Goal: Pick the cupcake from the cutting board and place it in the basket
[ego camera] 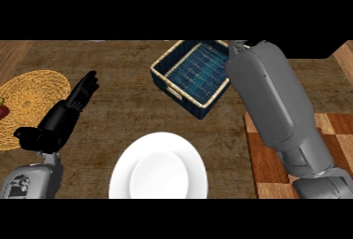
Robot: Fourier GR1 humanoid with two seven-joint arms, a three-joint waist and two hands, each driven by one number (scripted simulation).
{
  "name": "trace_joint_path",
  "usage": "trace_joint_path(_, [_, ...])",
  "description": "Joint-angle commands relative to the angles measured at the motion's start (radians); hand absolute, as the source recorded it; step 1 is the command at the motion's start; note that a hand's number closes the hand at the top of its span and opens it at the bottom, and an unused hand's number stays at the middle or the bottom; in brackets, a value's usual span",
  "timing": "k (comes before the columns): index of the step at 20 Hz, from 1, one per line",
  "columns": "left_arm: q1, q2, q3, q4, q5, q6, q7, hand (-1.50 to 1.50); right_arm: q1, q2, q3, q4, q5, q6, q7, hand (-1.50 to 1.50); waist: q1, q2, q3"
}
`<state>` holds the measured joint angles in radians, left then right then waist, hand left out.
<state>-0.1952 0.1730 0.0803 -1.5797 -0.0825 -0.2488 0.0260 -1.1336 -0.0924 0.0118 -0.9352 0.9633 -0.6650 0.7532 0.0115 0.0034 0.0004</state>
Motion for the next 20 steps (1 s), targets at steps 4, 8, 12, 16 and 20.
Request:
trace_joint_path(4, [-0.008,0.020,0.028,-0.002,0.031,-0.028,0.015,0.00,-0.010,-0.035,-0.048,0.039,-0.044,-0.010,-0.099,-1.50,-0.002,-0.002,0.000])
trace_joint_path(8, [0.008,-0.010,-0.003,0.018,-0.007,-0.004,-0.021,0.00,-0.088,0.002,-0.074,0.159,-0.048,-0.092,-0.144,-1.50,0.004,0.001,-0.001])
trace_joint_path(12, [0.018,-0.020,-0.006,-0.033,0.011,-0.003,0.024,0.00,0.004,-0.013,-0.100,-0.044,-0.184,-0.060,-0.237,-1.50,-0.009,-0.005,0.000])
trace_joint_path(16, [0.001,-0.002,0.021,0.018,0.000,0.002,-0.021,0.00,-0.003,-0.019,-0.162,-0.042,-0.210,-0.115,-0.194,-1.50,-0.008,-0.002,0.000])
trace_joint_path(20, [-0.001,-0.016,-0.003,0.006,-0.019,0.014,0.002,0.00,0.006,-0.089,-0.236,-0.120,-0.332,-0.015,-0.168,-1.50,-0.014,-0.005,0.000])
